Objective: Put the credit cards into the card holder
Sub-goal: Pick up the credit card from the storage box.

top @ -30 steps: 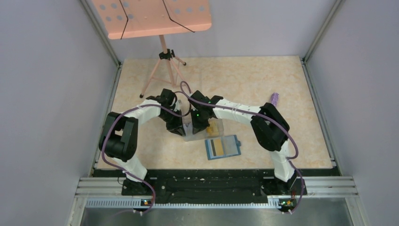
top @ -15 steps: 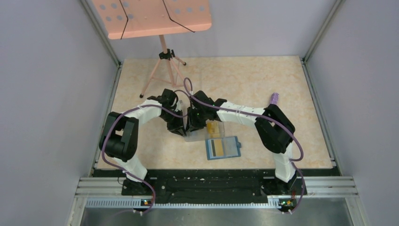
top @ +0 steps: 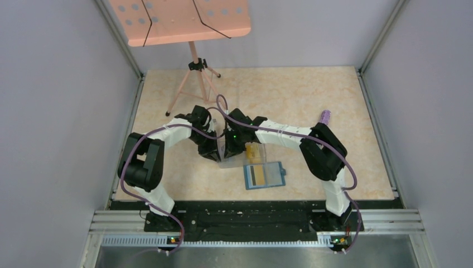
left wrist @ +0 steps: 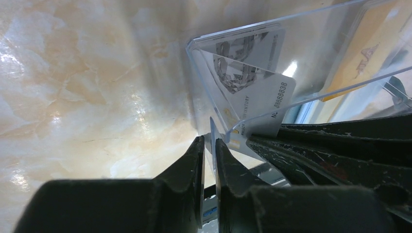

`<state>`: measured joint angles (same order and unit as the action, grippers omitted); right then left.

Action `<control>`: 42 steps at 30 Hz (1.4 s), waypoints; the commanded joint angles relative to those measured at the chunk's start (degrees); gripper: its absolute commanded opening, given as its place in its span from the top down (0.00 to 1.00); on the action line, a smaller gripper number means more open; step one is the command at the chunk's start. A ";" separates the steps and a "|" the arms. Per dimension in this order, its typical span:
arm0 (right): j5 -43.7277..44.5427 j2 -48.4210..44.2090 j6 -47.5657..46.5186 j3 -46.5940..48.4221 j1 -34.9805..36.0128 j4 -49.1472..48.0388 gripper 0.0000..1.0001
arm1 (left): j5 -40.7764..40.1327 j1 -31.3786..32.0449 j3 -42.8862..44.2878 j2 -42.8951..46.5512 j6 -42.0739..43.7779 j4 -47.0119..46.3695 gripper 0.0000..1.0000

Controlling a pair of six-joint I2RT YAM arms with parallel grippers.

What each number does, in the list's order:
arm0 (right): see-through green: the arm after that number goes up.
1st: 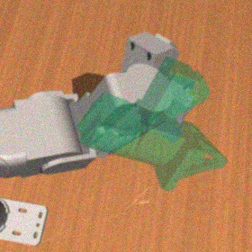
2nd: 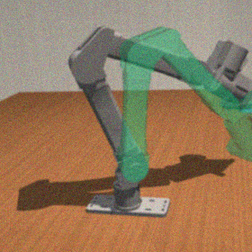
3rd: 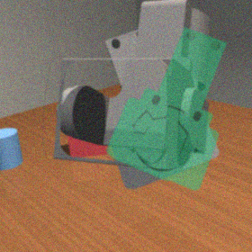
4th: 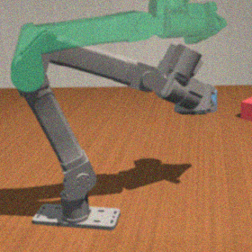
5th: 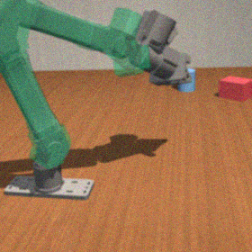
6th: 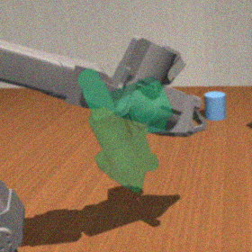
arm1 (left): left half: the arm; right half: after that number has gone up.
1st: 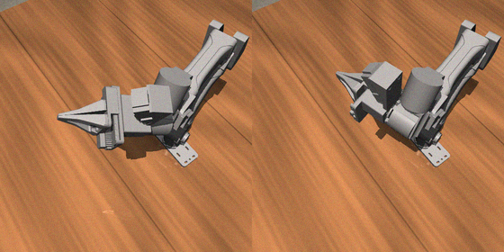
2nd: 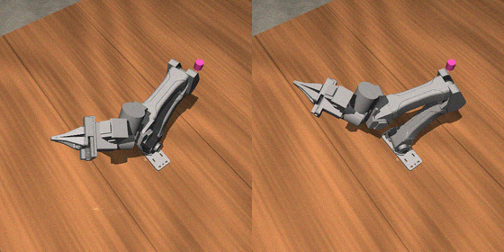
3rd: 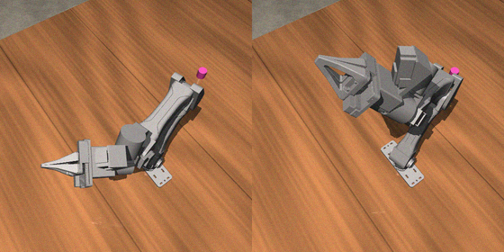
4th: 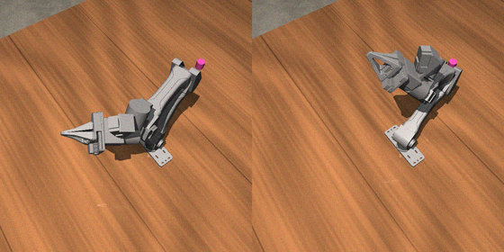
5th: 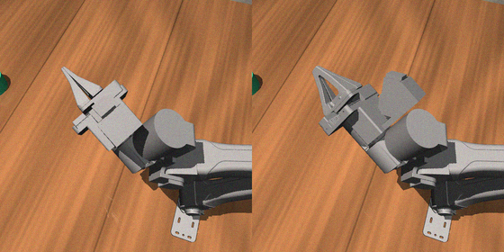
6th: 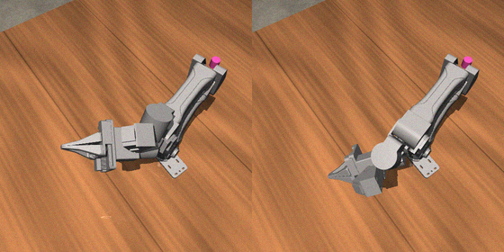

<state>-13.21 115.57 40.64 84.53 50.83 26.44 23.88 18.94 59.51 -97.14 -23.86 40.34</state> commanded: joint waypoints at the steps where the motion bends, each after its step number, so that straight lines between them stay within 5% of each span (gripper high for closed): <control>1: -2.06 -0.04 -1.09 1.59 0.50 -2.99 1.00 | 0.99 0.56 2.19 1.04 0.98 -0.72 1.00; 22: 2.52 -11.64 -3.02 3.77 0.12 1.37 1.00 | -7.32 -9.06 -1.24 9.46 5.00 2.59 0.99; 29: 2.53 -14.58 -2.76 1.80 -0.70 1.29 1.00 | -8.46 -9.45 0.50 12.89 6.57 4.19 0.64; 36: 0.19 -17.66 -0.35 -2.25 -2.45 -1.87 1.00 | -4.55 -9.46 3.00 18.38 7.50 3.51 0.56; 42: -8.00 -25.00 5.50 -13.21 -6.72 -14.17 1.00 | 14.03 -9.52 0.24 22.60 5.17 -6.82 0.48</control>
<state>-15.05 98.19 41.63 76.75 47.40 22.87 23.51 9.43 60.23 -77.60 -17.63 42.50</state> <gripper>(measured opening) 0.006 0.508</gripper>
